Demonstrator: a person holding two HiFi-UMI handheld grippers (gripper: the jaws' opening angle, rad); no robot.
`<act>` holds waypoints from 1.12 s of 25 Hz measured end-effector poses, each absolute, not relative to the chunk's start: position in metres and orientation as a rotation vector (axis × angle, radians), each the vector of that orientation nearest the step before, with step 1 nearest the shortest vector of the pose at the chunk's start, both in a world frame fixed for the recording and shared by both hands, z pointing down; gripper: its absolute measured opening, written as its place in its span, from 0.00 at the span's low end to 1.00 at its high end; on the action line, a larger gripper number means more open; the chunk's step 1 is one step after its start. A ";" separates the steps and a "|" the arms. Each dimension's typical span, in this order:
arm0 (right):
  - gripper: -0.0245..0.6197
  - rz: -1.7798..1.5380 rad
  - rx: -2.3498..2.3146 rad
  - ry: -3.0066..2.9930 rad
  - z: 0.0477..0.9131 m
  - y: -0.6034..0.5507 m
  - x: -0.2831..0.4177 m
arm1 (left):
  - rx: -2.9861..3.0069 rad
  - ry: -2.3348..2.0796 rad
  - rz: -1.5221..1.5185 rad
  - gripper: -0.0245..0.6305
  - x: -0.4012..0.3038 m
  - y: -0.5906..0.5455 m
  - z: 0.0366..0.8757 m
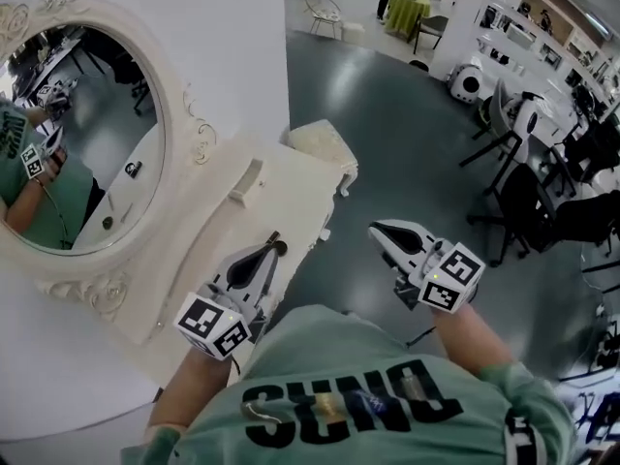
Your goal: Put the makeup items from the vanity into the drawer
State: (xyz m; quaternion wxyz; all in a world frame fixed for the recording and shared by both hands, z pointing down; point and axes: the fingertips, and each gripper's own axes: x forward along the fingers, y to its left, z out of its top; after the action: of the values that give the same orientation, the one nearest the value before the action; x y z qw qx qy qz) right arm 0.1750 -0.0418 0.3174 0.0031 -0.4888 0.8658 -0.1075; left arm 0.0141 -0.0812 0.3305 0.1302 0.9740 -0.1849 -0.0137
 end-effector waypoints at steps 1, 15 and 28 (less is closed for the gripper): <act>0.05 -0.334 -1.528 2.718 0.317 -0.049 0.181 | 2.825 -0.558 -0.043 0.03 0.016 -0.086 0.332; 0.05 -0.236 -1.240 3.109 0.339 -0.099 0.224 | 2.684 -0.915 -0.103 0.03 0.054 -0.101 0.354; 0.19 -0.392 -0.127 3.831 0.493 -0.114 -0.046 | 2.264 -1.568 -0.047 0.03 -0.155 -0.052 0.450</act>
State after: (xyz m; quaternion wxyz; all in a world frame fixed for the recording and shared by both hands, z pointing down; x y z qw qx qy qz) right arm -0.0460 -0.1139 0.4933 -0.3481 -0.0310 0.9321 -0.0955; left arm -0.1547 -0.0520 0.4499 0.1924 0.8067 -0.5585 -0.0167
